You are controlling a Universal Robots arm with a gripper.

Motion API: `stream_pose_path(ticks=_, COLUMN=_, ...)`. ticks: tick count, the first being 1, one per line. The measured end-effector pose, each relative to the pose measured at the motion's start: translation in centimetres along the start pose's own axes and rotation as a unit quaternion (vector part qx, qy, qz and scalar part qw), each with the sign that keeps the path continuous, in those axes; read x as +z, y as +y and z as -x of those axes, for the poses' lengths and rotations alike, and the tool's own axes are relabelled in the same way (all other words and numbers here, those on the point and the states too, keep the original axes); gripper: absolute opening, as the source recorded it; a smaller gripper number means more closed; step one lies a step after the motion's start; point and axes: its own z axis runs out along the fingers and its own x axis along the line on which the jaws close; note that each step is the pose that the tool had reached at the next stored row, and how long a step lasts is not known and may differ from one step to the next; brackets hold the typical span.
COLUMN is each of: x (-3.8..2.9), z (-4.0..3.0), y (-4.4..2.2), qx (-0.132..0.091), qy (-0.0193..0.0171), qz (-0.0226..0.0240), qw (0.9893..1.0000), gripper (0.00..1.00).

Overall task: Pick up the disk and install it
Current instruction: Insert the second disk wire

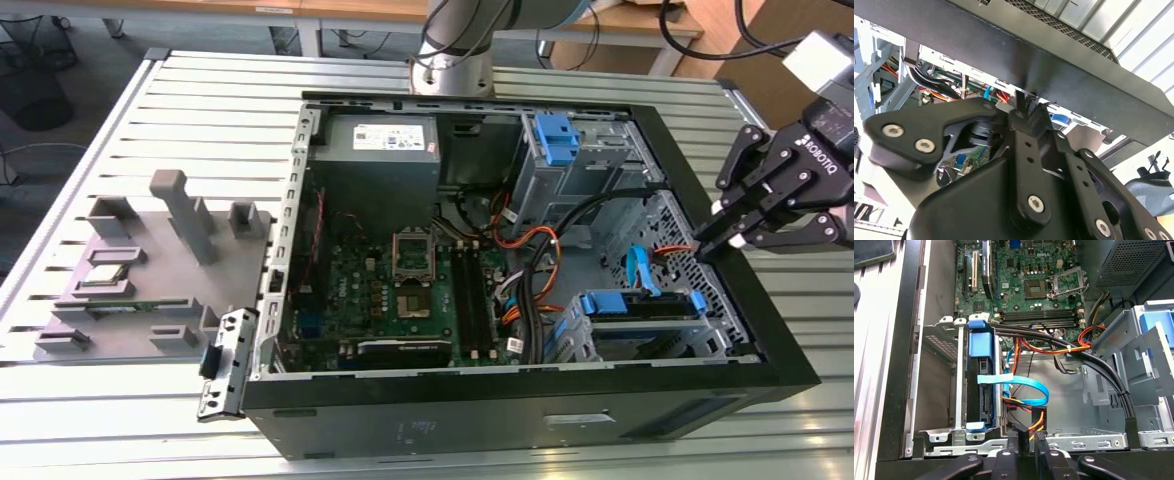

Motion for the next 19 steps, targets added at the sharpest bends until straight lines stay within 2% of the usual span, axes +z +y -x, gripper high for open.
stream_pose_path(ticks=1, x=0.0, z=0.0, y=0.0, qx=0.0, qy=0.0, qz=0.0, qw=1.0, gripper=0.28)
stream_pose_path(ticks=2, x=-0.01, z=0.0, y=0.0, qx=0.0, qy=0.0002, qz=0.0, qw=1.0, gripper=0.22)
stream_pose_path(ticks=3, x=0.0, z=0.0, y=0.0, qx=0.0, qy=0.0001, qz=0.0, qw=1.0, gripper=0.22)
stream_pose_path(ticks=5, x=0.0, z=0.0, y=0.0, qx=0.0, qy=0.0001, qz=0.0, qw=1.0, gripper=0.11)
stream_pose_path(ticks=16, x=0.0, z=0.0, y=0.0, qx=0.0, qy=0.0002, qz=0.0, qw=1.0, gripper=0.11)
stream_pose_path(ticks=17, x=0.0, z=0.0, y=0.0, qx=0.0, qy=0.0002, qz=0.0, qw=1.0, gripper=0.17)
stream_pose_path(ticks=18, x=0.0, z=0.0, y=0.0, qx=0.0, qy=0.0002, qz=0.0, qw=1.0, gripper=0.17)
stream_pose_path(ticks=19, x=0.0, z=0.0, y=0.0, qx=0.0, qy=0.0002, qz=0.0, qw=1.0, gripper=0.24)
